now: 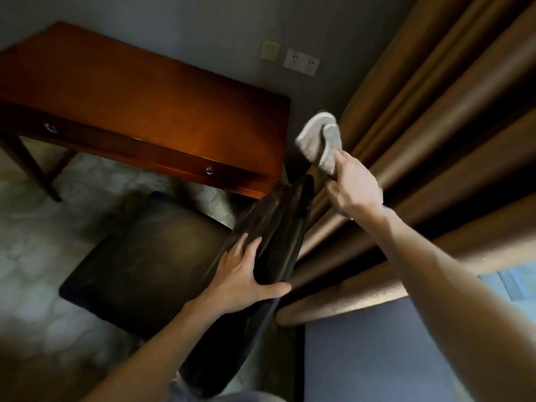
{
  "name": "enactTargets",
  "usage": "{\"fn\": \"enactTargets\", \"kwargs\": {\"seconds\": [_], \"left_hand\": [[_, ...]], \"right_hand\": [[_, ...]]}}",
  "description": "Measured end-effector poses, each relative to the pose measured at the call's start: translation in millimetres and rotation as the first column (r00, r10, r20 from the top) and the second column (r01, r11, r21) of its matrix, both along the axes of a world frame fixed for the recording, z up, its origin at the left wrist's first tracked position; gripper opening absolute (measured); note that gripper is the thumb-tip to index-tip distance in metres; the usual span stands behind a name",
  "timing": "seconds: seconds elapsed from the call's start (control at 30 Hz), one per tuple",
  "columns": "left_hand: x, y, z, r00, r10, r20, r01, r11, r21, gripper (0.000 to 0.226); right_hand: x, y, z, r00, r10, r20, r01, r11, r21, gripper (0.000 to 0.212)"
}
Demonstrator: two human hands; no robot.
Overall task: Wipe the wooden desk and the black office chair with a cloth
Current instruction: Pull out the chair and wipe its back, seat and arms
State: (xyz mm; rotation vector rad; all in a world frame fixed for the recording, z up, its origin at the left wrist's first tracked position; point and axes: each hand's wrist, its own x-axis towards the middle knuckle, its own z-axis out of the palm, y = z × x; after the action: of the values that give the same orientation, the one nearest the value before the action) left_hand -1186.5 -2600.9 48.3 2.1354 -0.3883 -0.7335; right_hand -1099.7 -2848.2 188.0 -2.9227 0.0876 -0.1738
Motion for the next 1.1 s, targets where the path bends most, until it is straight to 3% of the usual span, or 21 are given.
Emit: {"fn": "enactTargets", "kwargs": {"seconds": [0.03, 0.1, 0.2, 0.27, 0.5, 0.87, 1.1], "left_hand": [[2, -1, -2, 1.0, -0.017, 0.004, 0.017, 1.0, 0.0, 0.129], [6, -2, -6, 1.0, -0.029, -0.01, 0.029, 0.999, -0.015, 0.135], [1, -6, -11, 0.999, 0.014, 0.043, -0.011, 0.998, -0.055, 0.139], [-1, -8, -14, 0.995, 0.048, 0.084, -0.042, 0.996, -0.073, 0.141], [3, -19, -15, 0.986, 0.071, 0.151, -0.055, 0.993, -0.109, 0.151], [5, -16, -10, 0.986, 0.035, 0.166, -0.015, 0.993, -0.12, 0.155], [-8, -10, -11, 0.943, 0.188, 0.275, -0.109, 0.954, -0.281, 0.156]], "right_hand": [[14, 1, -1, 0.995, 0.052, -0.083, -0.058, 0.995, -0.076, 0.069], [43, 8, -10, 0.964, 0.093, -0.25, -0.115, 0.991, -0.074, 0.071], [70, 23, -32, 0.865, -0.002, -0.502, -0.046, 0.995, -0.083, 0.062], [80, 31, -47, 0.83, -0.05, -0.555, -0.055, 0.984, -0.17, 0.063], [68, 25, -61, 0.873, -0.12, -0.473, -0.021, 0.959, -0.282, 0.057], [-43, 72, -61, 0.965, 0.055, -0.257, -0.097, 0.984, -0.152, 0.055], [-96, 111, -46, 0.943, 0.084, -0.323, -0.126, 0.986, -0.11, 0.051]]}}
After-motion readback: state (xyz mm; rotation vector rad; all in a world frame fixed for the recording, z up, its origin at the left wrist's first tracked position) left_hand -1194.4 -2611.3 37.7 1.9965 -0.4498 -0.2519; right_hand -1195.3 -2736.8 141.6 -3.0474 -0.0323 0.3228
